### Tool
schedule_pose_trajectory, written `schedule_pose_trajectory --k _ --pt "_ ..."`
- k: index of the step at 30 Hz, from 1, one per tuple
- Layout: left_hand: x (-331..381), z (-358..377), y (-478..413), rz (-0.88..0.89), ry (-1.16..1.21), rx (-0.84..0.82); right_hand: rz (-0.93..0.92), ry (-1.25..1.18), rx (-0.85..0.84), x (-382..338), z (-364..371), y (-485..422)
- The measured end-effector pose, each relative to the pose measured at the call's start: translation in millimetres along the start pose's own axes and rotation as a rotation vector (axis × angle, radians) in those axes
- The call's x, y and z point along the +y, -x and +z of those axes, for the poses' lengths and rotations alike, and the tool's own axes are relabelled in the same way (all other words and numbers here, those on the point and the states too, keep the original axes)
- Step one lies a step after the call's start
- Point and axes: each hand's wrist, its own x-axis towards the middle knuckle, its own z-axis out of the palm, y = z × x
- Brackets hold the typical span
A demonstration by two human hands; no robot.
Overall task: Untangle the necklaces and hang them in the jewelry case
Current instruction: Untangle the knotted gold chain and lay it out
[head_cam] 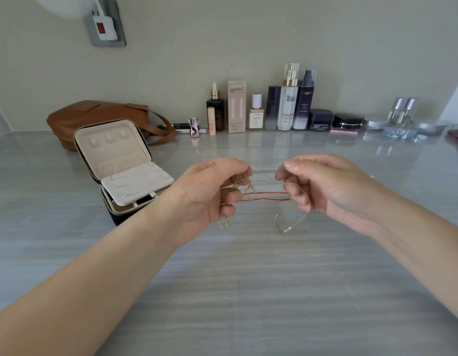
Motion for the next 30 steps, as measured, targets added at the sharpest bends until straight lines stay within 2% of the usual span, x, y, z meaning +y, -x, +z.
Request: schedule_pose_trajectory --k 6,14,17,22,27,30 --pt "3.4 -0.7 0.5 0.008 0.03 0.032 0.045 0.113 0.002 3.0 -0.5 0.2" --pt "4.5 -4.7 0.6 0.053 -0.008 0.091 0.04 0.101 0.017 6.6 -4.9 -2.9" --pt "4.5 -4.3 0.6 0.064 -0.056 0.077 0.03 0.149 0.05 7.2 -5.7 -3.8" --pt "-1.6 1.1 1.2 0.091 -0.178 0.036 -0.046 0.382 0.075 8.4 -1.8 -1.2" --pt "-9.0 5.9 1.8 0.089 -0.262 -0.037 -0.123 0.293 -0.076 9.2 14.3 2.9" --pt "-8.0 5.0 1.9 0.079 -0.264 -0.042 -0.11 0.31 -0.003 12.0 15.1 0.6"
